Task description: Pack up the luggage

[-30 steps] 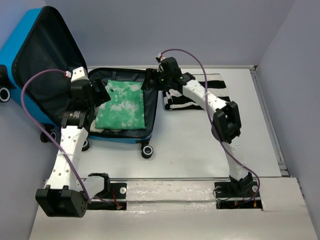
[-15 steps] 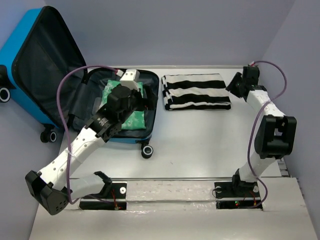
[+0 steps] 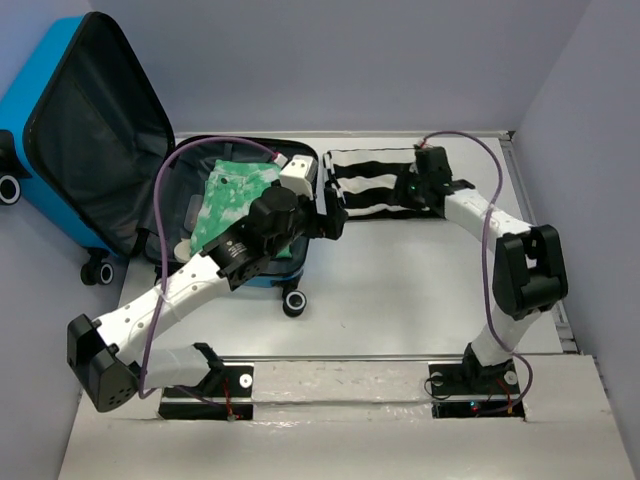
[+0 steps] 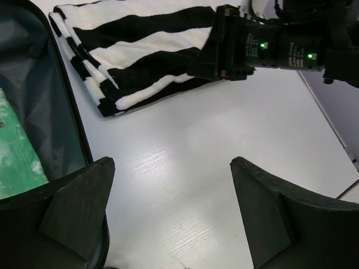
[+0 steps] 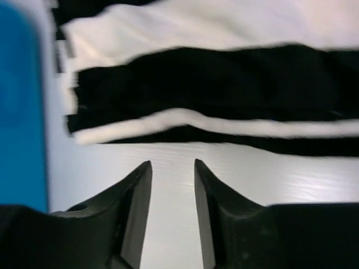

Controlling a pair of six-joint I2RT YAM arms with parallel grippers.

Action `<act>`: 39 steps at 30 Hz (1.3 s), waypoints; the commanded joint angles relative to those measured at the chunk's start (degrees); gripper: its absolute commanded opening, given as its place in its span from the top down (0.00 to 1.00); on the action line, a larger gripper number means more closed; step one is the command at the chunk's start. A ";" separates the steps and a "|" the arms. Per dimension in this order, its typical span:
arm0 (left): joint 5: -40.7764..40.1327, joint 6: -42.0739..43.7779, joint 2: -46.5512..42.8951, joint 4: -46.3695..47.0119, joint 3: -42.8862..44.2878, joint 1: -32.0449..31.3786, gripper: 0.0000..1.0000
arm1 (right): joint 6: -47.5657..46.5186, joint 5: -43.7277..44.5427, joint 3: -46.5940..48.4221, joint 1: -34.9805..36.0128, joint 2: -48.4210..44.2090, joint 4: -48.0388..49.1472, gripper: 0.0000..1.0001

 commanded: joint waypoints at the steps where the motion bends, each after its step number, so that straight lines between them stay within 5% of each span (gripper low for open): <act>1: -3.25 0.73 -6.49 3.00 -0.54 -0.11 0.04 | -4.45 -1.81 10.93 7.11 6.27 2.53 0.50; 3: -4.21 0.91 -7.47 1.77 -0.45 -0.20 0.04 | -5.07 -3.57 14.53 8.97 11.98 2.44 0.36; 7: -4.83 1.26 -8.26 0.71 -0.18 -0.11 0.04 | -5.60 -6.92 25.95 12.22 21.46 0.94 0.30; 11: -5.44 1.53 -8.61 0.01 -0.27 -0.11 0.03 | -6.39 -7.97 31.94 14.07 29.12 -2.48 0.31; 13: -5.53 1.44 -8.70 0.01 -0.45 -0.11 0.03 | -6.30 -8.07 31.87 14.69 30.19 -2.75 0.47; 16: -4.92 1.44 -8.53 0.01 -0.45 -0.11 0.03 | -5.51 -0.64 23.37 14.69 24.61 -1.96 0.77; 22: -1.50 0.91 -5.64 1.59 -0.10 -0.20 0.03 | -4.90 4.15 -0.86 12.50 10.18 0.85 0.86; 26: -1.05 0.65 -2.21 1.94 1.04 -1.77 0.03 | -2.79 2.14 -13.81 4.42 -1.07 2.17 0.86; 28: -0.96 0.48 1.04 1.59 2.10 -2.39 0.02 | -2.00 0.29 -17.51 1.35 -7.22 2.52 0.75; 32: -1.31 -0.58 7.09 1.15 5.69 -4.15 0.01 | -1.20 -2.89 -22.62 -2.71 -15.65 3.06 0.35; 39: -8.08 -0.58 20.81 -3.23 15.36 -6.70 0.01 | 2.48 -7.27 -20.53 -11.23 -23.23 2.08 0.07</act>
